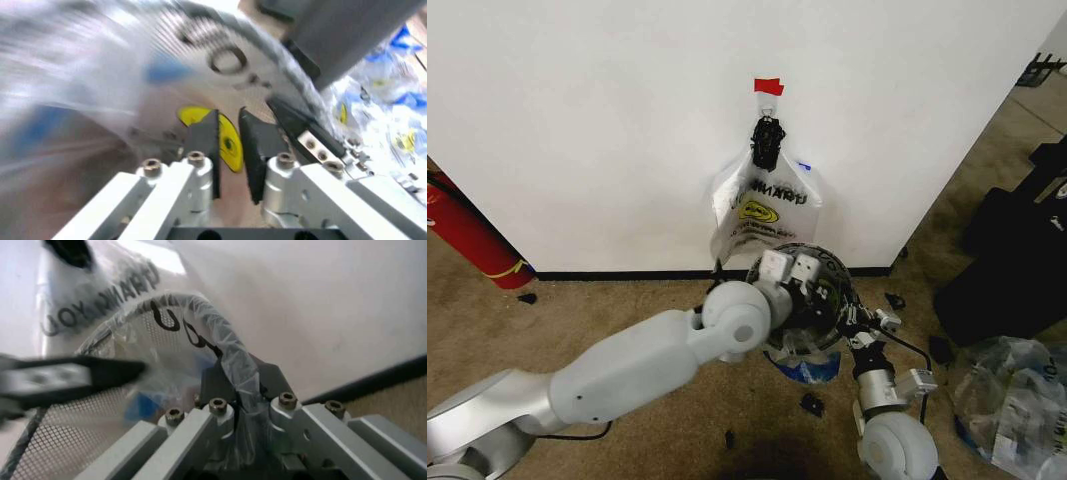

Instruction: Pick up the garbage bag from the wall and place it over the trash bin.

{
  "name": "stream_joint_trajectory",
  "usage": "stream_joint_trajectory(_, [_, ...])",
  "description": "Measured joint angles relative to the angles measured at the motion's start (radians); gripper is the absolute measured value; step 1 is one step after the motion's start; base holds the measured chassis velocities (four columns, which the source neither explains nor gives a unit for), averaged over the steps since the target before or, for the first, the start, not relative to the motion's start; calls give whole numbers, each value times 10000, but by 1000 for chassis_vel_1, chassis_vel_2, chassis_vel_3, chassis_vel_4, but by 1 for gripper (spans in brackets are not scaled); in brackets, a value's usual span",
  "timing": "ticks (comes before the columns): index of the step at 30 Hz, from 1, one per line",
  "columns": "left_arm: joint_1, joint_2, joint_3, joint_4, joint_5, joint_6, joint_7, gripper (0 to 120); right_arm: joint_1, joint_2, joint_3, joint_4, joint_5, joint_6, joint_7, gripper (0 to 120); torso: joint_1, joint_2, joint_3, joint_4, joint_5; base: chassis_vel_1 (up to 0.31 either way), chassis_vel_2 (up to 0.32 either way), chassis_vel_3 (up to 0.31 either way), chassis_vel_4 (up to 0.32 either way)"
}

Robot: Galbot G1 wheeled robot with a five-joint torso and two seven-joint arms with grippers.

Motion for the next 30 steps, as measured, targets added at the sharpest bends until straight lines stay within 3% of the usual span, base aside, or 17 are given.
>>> stream_joint_trajectory(1, [640,691,-672,-761,155,-223,158,32,88,-114,12,-2,545,-271,225,1,0,0,0,0,-3,0,0,0,0])
stream_joint_trajectory(2, [925,934,-895,-1021,291,-381,303,36,124,-154,21,10,771,-401,326,1,0,0,0,0,0,0,0,0,0])
stream_joint_trajectory(6, [1695,1394,-1425,-1746,789,-920,903,46,247,-209,32,18,1310,-658,583,1,0,0,0,4,-4,0,0,0,0])
stream_joint_trajectory(8, [2480,1754,-2106,-2495,1249,-1339,1382,56,411,-218,59,14,1945,-963,964,1,-1,1,-1,7,-1,0,0,0,0])
stream_joint_trajectory(14, [3491,1883,-3303,-3049,1879,-1771,1980,73,474,-81,310,182,2845,-1441,1596,1,-1,0,-1,-7,-2,0,0,0,0])
stream_joint_trajectory(17, [4618,1930,-4314,-3422,2029,-2058,2230,90,611,-7,425,331,3492,-2162,2183,1,-1,0,-1,-5,-1,0,0,0,0])
stream_joint_trajectory(21, [7318,1635,-5963,-3804,3235,-2914,2540,100,880,-95,535,265,4213,-3083,2716,1,-1,1,-1,9,-2,0,0,0,0])
stream_joint_trajectory(22, [7318,1635,-5963,-3804,3235,-2914,2540,100,880,-95,535,265,4213,-3083,2716,1,-1,1,-1,9,-2,0,0,0,0])
stream_joint_trajectory(23, [7962,1487,-6206,-3766,3834,-3173,2645,100,919,-180,570,242,4323,-3165,2718,1,0,1,-1,-3,-3,0,0,0,0])
stream_joint_trajectory(25, [9188,1130,-6791,-3603,5311,-3754,2834,100,1081,-360,550,166,4411,-3321,2697,1,0,1,0,-4,-1,0,0,0,0])
stream_joint_trajectory(28, [10848,-95,-7940,-3391,7783,-4507,2975,100,1393,-564,349,-66,4370,-3443,2591,1,0,1,0,5,-3,0,0,0,0])
stream_joint_trajectory(30, [11232,-397,-8183,-3384,8205,-4750,3036,100,1435,-601,309,-121,4329,-3449,2528,1,0,1,0,4,1,0,0,0,0])
